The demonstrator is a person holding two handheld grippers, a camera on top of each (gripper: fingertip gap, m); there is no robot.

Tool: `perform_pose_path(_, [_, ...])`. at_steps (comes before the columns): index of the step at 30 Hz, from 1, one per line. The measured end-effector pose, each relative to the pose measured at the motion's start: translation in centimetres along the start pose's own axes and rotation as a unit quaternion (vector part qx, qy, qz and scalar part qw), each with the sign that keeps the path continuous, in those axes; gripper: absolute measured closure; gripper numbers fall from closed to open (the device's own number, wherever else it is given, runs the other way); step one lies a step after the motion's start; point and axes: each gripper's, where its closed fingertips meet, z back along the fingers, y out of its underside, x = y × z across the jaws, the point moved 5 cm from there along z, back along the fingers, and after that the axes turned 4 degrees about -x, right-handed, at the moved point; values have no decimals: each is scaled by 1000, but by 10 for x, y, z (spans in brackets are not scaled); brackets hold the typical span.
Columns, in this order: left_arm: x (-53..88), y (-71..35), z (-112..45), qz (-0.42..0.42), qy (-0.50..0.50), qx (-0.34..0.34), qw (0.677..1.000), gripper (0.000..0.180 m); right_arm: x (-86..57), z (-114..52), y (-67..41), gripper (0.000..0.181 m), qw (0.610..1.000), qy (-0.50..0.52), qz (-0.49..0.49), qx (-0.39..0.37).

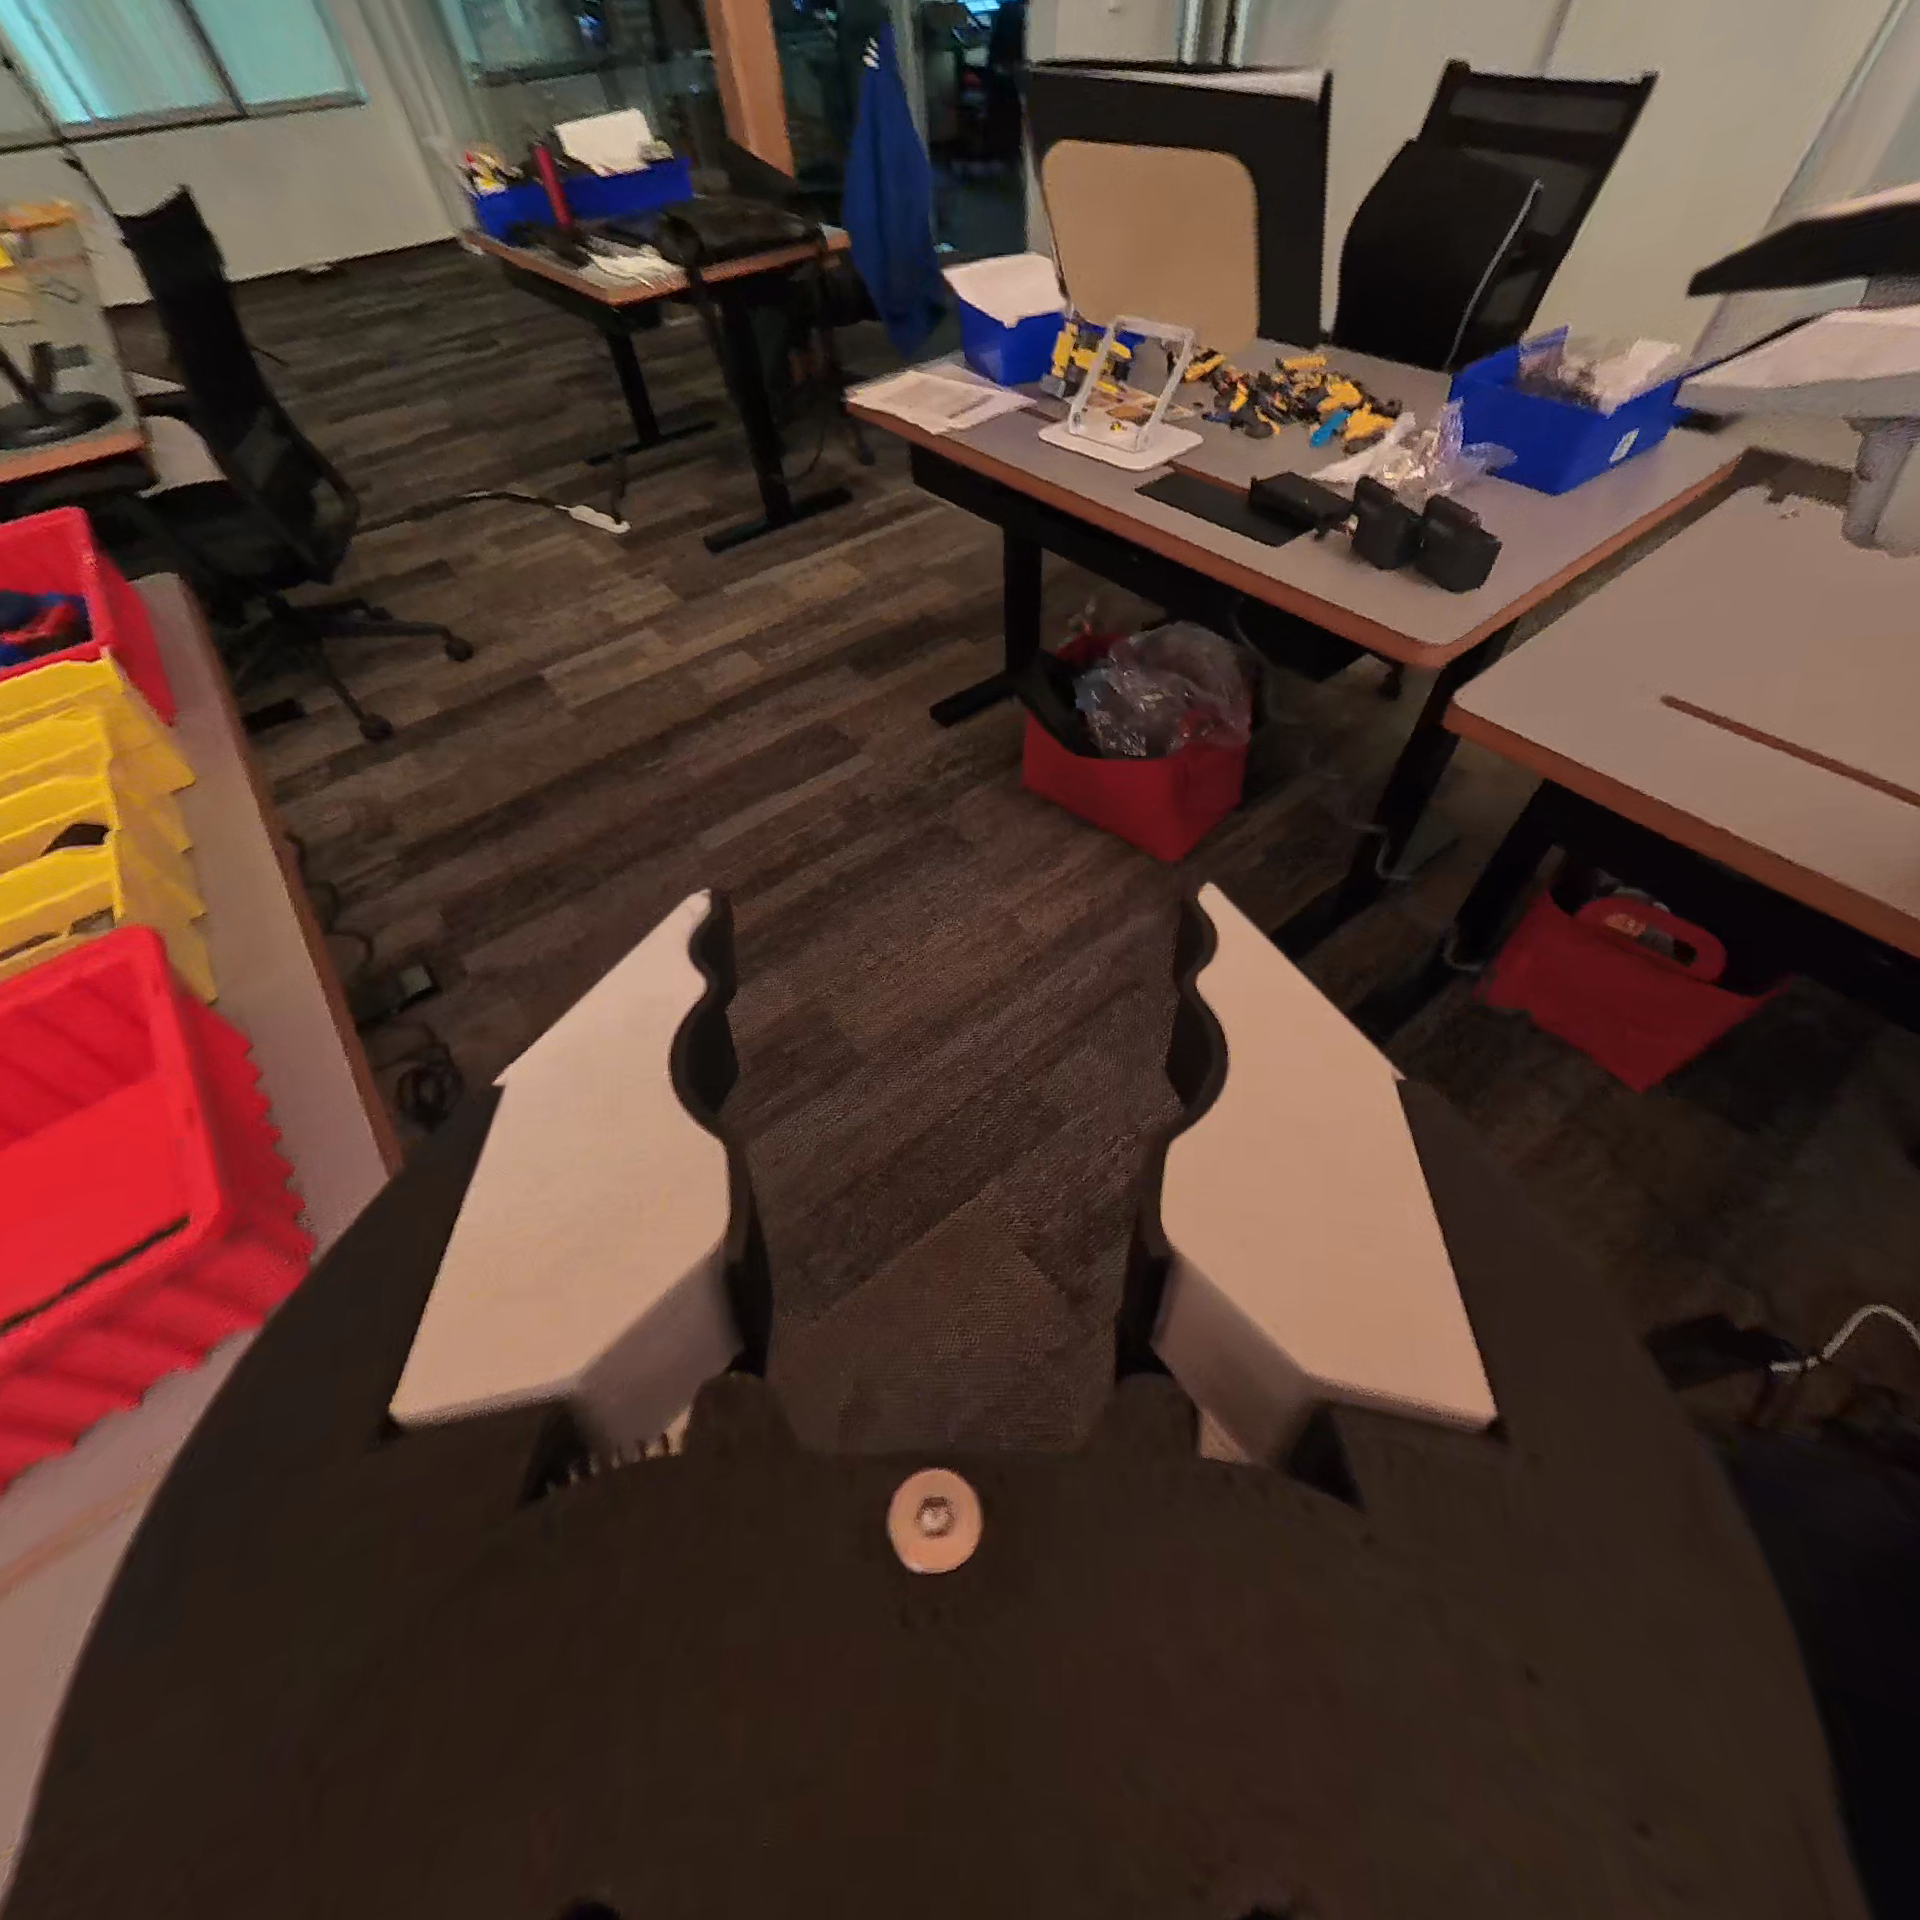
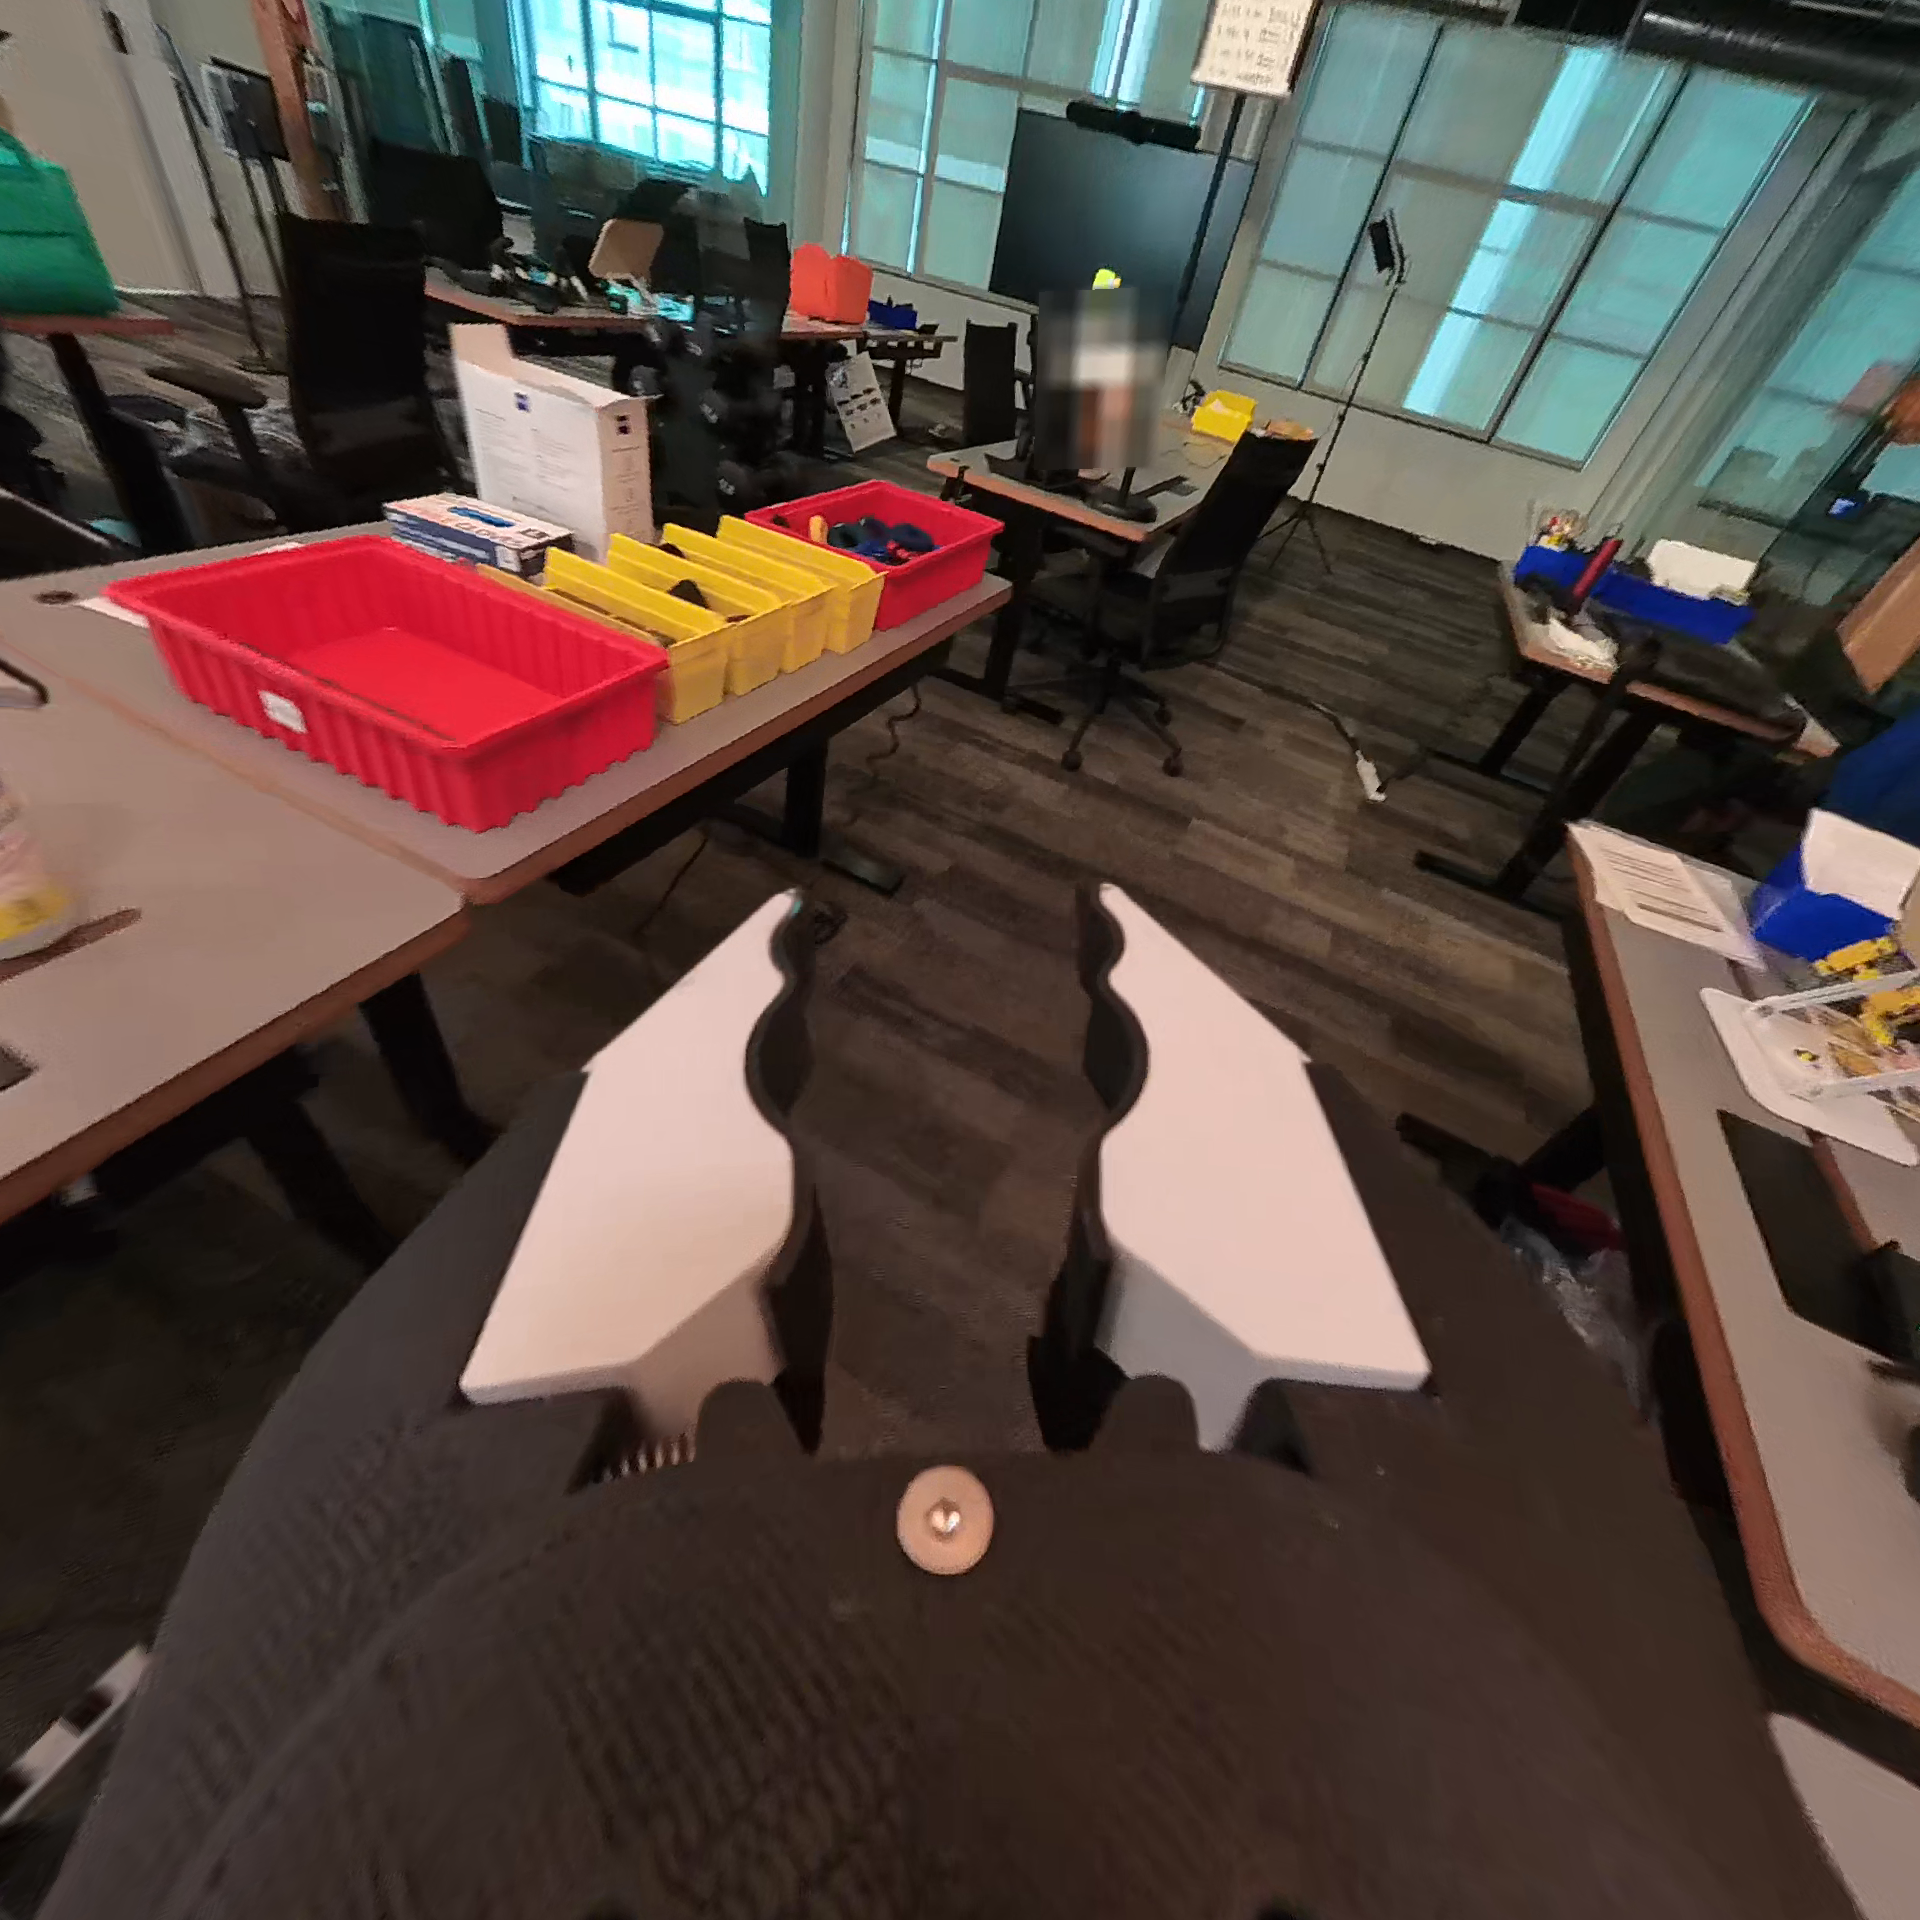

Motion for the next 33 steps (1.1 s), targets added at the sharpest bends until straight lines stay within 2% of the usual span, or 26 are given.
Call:
perform_pose_path(4, [39, -4, -91, -14, 26, 9, 1000, 98, -37, -75, 18, 140, 1000, -17, 4, 23])
perform_pose_path(8, [74, -9, -177, 22, 33, 1, 999, 103, -85, -149, 33, 139, 998, -39, 18, 43])
perform_pose_path(11, [110, -20, -237, 37, 13, -8, 999, 109, -131, -219, 33, 137, 996, -61, 63, 30])
perform_pose_path(13, [139, -28, -280, 46, -5, 6, 999, 107, -160, -271, 30, 132, 993, -93, 53, 40])
perform_pose_path(19, [218, -56, -370, 60, -47, 16, 997, 106, -214, -425, 12, 134, 980, -186, 68, 28])
perform_pose_path(27, [362, -48, -449, 61, -116, 8, 991, 111, -210, -635, 26, 144, 944, -303, 133, 3])
perform_pose_path(30, [421, -51, -480, 77, -122, 19, 989, 105, -203, -710, 27, 148, 931, -350, 107, 15])
perform_pose_path(33, [475, -54, -508, 60, -140, 36, 988, 102, -196, -776, 28, 151, 904, -401, 145, 12])
